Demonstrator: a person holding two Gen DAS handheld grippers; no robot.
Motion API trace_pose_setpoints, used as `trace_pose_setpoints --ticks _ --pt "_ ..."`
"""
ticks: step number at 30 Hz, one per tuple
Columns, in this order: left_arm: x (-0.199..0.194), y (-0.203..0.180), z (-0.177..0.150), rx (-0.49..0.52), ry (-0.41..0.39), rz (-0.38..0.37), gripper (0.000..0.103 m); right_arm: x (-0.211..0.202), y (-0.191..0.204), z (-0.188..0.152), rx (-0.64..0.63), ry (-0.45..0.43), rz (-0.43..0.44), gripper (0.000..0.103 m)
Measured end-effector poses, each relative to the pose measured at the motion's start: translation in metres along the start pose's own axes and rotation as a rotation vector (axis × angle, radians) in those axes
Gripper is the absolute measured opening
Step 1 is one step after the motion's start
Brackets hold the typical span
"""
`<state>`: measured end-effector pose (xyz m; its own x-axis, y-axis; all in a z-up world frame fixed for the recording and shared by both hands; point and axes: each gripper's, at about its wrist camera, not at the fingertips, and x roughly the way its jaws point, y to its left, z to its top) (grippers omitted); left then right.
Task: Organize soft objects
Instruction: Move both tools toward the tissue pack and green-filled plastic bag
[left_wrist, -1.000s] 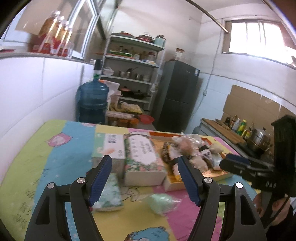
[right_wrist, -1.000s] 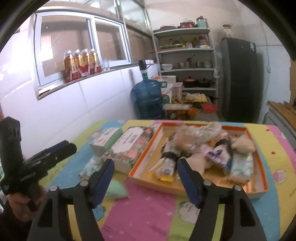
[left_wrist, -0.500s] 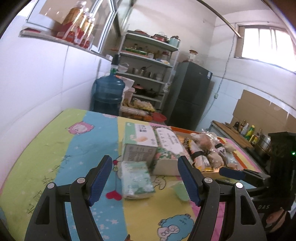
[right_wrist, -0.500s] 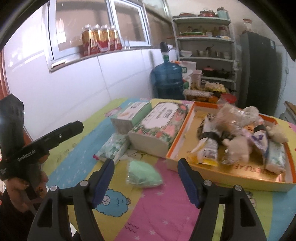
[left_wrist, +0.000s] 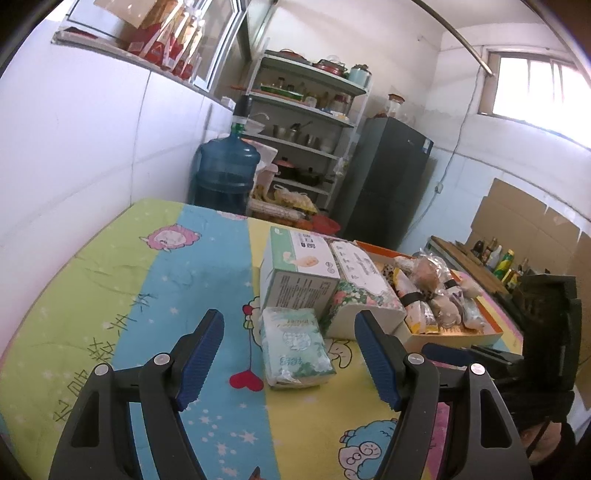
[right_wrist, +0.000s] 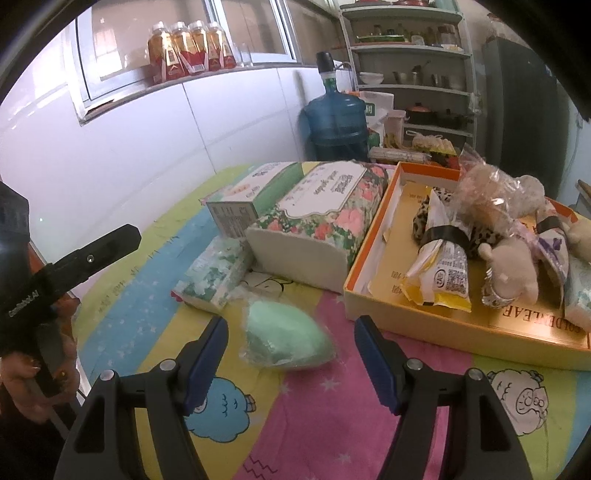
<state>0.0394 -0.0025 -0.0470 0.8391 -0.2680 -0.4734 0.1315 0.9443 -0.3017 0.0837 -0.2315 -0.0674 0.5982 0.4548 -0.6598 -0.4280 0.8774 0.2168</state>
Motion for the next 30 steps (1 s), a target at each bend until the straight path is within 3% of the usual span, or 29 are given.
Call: trace_pose_setpoints --ticks 7,12,17,24,30 --pt "0.010 0.003 0.000 -0.002 0.023 0.005 0.075 0.017 -0.001 -0.001 0.003 0.041 0.010 0.071" --pt "0.020 0.002 -0.001 0.003 0.051 0.002 0.075 0.022 0.001 0.000 0.002 0.051 0.008 0.059" --pt "0.042 -0.005 -0.003 0.026 0.114 -0.012 0.075 0.022 0.000 -0.003 0.000 0.035 0.011 0.054" --pt "0.075 -0.015 -0.008 0.074 0.211 0.055 0.077 0.004 -0.003 -0.003 -0.002 -0.011 0.008 0.053" --pt "0.094 -0.020 -0.012 0.079 0.293 0.070 0.077 -0.010 -0.007 -0.004 -0.008 -0.041 0.020 0.054"
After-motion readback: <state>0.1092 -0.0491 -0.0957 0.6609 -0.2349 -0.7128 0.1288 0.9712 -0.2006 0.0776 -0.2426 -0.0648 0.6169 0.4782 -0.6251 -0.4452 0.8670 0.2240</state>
